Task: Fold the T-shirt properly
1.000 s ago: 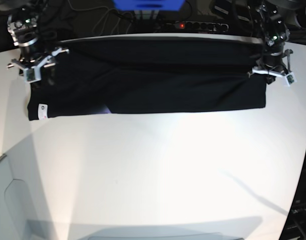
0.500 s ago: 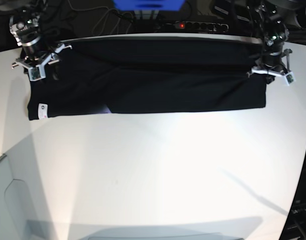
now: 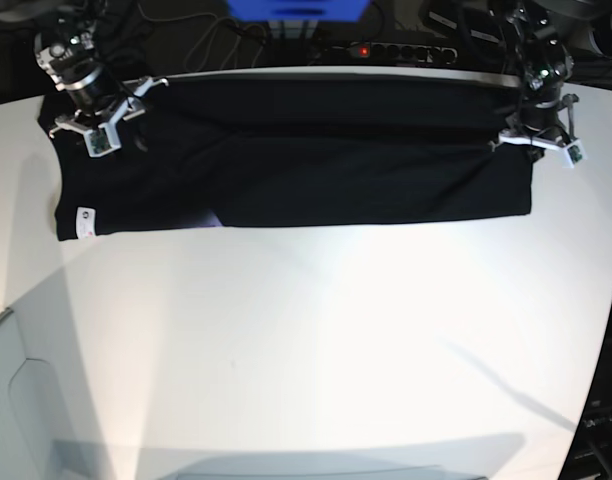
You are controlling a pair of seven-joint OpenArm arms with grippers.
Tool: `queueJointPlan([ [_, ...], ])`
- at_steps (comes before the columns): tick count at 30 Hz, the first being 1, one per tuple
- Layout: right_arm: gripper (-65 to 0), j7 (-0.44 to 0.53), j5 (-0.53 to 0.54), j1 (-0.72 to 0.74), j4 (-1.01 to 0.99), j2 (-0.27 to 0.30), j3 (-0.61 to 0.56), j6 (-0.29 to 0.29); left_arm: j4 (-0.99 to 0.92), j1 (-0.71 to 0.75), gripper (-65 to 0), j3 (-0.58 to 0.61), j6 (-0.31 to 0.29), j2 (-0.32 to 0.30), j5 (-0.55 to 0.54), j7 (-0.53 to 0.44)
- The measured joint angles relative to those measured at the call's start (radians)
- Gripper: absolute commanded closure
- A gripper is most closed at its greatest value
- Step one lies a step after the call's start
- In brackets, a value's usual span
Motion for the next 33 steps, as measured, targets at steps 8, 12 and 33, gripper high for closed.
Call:
queueJointPlan([
  [8, -27.1, -0.002, 0.000, 0.073, -0.129, 0.000, -0.019, 0.000, 0.000, 0.000, 0.0, 0.000, 0.000, 0.000, 0.000, 0.000],
  [12, -27.1, -0.003, 0.000, 0.084, -0.140, 0.002, -0.019, 0.000, 0.000, 0.000, 0.0, 0.000, 0.000, 0.000, 0.000, 0.000],
  [33, 0.0, -0.003, 0.000, 0.086, -0.138, 0.041, -0.065, 0.000, 0.000, 0.000, 0.0, -0.001, 0.000, 0.000, 0.000, 0.000],
])
